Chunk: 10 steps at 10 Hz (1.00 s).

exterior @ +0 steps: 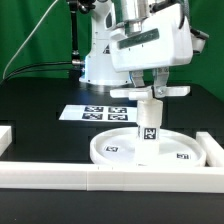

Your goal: Assemble round table

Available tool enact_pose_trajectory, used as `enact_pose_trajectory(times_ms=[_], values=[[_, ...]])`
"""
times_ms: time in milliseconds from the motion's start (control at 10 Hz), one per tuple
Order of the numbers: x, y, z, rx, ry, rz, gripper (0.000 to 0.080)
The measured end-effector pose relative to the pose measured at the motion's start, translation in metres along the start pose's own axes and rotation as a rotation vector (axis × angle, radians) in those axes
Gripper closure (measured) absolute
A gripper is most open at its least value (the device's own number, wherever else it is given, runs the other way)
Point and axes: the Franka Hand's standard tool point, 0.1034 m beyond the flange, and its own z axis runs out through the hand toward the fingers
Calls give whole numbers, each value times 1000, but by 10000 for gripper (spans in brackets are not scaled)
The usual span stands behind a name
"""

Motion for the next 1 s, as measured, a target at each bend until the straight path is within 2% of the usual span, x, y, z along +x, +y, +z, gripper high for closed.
enact_pose_trajectory(times_ms=[200, 300, 400, 500, 600, 800, 1000], values=[[1, 0, 0, -3, 0, 17, 351], [0, 1, 1, -3, 0, 16, 241], [-1, 1, -1, -10, -8, -12, 241], [-4, -3, -11, -18, -33, -58, 178], [-9, -8, -23, -12, -51, -119, 155], [-13, -13, -38, 0, -70, -264, 151], [-12, -10, -32, -2, -68, -411, 151]])
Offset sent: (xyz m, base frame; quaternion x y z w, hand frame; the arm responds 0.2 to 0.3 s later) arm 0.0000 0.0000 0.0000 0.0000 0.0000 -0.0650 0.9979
